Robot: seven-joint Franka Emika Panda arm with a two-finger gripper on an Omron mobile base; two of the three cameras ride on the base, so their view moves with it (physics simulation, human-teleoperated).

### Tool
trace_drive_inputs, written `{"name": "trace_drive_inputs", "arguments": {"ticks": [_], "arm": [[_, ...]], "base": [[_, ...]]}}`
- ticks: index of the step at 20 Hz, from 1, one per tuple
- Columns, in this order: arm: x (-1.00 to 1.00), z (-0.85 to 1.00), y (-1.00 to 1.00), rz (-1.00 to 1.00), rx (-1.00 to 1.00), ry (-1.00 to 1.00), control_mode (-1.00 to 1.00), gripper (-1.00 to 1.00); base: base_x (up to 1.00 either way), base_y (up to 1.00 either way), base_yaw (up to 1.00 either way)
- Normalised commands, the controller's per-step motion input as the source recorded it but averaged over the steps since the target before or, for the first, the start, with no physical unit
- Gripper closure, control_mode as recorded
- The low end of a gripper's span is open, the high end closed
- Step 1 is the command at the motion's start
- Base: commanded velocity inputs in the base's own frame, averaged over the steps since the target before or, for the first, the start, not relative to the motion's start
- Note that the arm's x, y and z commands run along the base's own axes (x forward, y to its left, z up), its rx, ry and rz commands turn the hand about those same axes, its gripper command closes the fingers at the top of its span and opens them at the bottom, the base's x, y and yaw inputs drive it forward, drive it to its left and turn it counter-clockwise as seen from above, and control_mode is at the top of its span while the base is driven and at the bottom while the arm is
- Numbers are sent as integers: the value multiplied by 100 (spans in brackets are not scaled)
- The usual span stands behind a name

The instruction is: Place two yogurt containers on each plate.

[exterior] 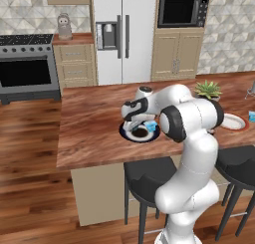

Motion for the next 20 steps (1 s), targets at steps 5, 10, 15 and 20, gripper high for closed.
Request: {"name": "trace_drive_inputs", "arguments": {"ticks": [5, 10, 15, 20], "arm": [[19, -23, 0, 0, 0, 0, -100, 100], [19, -22, 0, 0, 0, 0, -100, 100], [12, -9, 0, 0, 0, 0, -100, -100], [5, -1, 0, 0, 0, 0, -100, -100]], "base": [[0, 0, 0], [0, 0, 0], [0, 0, 0], [0, 0, 0]]}}
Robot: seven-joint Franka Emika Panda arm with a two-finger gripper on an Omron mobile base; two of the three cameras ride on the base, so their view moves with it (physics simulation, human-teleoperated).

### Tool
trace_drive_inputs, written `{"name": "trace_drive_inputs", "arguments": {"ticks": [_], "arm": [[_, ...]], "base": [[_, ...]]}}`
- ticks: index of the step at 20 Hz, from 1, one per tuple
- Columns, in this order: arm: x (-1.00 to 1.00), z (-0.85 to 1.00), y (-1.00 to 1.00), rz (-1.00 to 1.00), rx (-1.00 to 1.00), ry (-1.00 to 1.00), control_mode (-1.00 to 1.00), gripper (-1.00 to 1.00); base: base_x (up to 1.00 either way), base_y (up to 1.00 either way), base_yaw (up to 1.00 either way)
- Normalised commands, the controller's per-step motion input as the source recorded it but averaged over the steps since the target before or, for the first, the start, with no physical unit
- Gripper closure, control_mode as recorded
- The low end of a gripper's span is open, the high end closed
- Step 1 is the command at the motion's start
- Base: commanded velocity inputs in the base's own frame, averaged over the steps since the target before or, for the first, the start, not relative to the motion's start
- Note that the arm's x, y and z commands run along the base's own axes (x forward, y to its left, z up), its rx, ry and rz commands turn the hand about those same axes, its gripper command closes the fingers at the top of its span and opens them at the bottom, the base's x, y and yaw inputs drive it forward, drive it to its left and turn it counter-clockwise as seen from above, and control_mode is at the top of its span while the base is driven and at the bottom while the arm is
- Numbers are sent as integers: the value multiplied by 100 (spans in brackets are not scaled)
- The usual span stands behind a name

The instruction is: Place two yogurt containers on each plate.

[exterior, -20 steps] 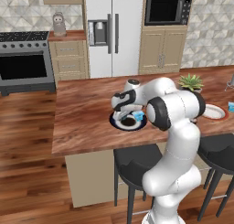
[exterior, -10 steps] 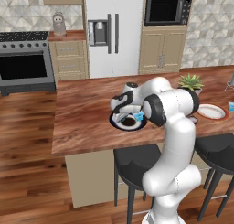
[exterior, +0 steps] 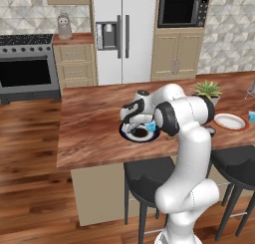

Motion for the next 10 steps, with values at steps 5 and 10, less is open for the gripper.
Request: {"name": "trace_drive_inputs", "arguments": {"ticks": [5, 10], "arm": [[0, 0, 0, 0, 0, 0, -100, -100], [-5, 7, 0, 0, 0, 0, -100, -100]], "base": [[0, 0, 0], [0, 0, 0]]}}
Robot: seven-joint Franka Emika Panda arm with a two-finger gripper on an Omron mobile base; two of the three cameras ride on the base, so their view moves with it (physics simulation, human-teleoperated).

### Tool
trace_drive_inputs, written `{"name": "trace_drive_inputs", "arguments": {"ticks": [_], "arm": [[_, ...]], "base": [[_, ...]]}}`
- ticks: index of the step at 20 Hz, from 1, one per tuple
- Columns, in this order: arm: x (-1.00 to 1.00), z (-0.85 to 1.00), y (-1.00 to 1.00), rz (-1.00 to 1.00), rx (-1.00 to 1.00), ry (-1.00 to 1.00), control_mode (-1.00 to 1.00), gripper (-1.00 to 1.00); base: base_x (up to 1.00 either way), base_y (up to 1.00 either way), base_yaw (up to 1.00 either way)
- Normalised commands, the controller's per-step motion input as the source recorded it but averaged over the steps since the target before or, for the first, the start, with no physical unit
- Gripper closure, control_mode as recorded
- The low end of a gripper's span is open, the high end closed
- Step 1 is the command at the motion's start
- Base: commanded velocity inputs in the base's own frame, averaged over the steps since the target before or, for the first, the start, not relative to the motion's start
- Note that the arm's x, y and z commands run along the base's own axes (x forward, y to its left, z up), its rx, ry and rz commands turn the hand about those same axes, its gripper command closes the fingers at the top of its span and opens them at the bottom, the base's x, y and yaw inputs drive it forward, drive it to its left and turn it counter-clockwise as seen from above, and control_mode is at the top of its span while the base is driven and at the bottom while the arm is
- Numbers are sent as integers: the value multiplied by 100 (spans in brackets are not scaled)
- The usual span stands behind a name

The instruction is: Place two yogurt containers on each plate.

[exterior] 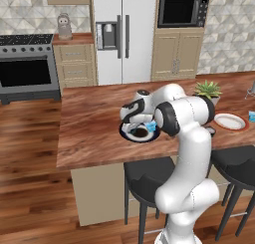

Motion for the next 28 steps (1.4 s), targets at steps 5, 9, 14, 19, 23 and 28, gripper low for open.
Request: {"name": "trace_drive_inputs", "arguments": {"ticks": [5, 9, 14, 19, 23, 28], "arm": [[-29, 51, -1, 0, 0, 0, -100, -100], [-34, 65, -9, 0, 0, 0, -100, -100], [-45, 39, -37, 0, 0, 0, -100, -100], [-85, 15, -60, -3, 0, 0, -100, -100], [-74, 32, -48, -11, 0, 0, -100, -100], [-65, 31, -40, -13, 2, 0, -100, -100]], "base": [[0, 0, 0], [0, 0, 0], [0, 0, 0], [0, 0, 0], [0, 0, 0], [0, 0, 0]]}}
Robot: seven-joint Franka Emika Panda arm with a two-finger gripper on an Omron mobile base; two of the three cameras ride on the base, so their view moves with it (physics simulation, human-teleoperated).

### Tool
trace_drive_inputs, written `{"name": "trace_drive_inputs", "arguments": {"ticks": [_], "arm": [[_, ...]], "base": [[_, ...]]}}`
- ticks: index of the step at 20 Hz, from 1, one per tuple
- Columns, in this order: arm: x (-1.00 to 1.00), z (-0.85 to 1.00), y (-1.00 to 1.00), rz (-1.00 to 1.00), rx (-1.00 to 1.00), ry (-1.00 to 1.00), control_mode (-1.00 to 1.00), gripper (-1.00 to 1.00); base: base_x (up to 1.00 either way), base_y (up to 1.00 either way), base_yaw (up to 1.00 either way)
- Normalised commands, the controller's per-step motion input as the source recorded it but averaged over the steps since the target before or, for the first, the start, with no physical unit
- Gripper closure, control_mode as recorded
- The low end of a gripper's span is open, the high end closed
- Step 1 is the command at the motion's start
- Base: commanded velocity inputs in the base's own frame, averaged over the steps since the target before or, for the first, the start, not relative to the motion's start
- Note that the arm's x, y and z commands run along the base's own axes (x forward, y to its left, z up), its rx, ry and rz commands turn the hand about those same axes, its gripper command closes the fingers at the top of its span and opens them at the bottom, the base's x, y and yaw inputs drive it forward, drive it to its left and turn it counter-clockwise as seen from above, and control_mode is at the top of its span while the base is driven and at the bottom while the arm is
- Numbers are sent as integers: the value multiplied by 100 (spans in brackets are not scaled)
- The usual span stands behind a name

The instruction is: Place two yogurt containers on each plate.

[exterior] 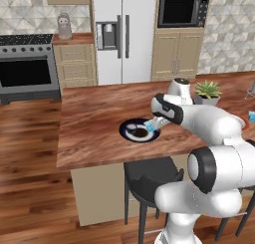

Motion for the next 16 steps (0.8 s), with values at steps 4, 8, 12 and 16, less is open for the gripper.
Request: {"name": "trace_drive_inputs", "arguments": {"ticks": [4, 8, 12, 16], "arm": [[-55, 24, -16, -10, 0, 0, -100, -100], [-47, 5, 0, -1, 0, -1, -100, -100], [-25, 0, 0, 0, 0, 2, -100, -100], [0, 0, 0, 0, 0, 4, 100, -100]], "base": [[0, 0, 0], [0, 0, 0], [0, 0, 0], [0, 0, 0]]}}
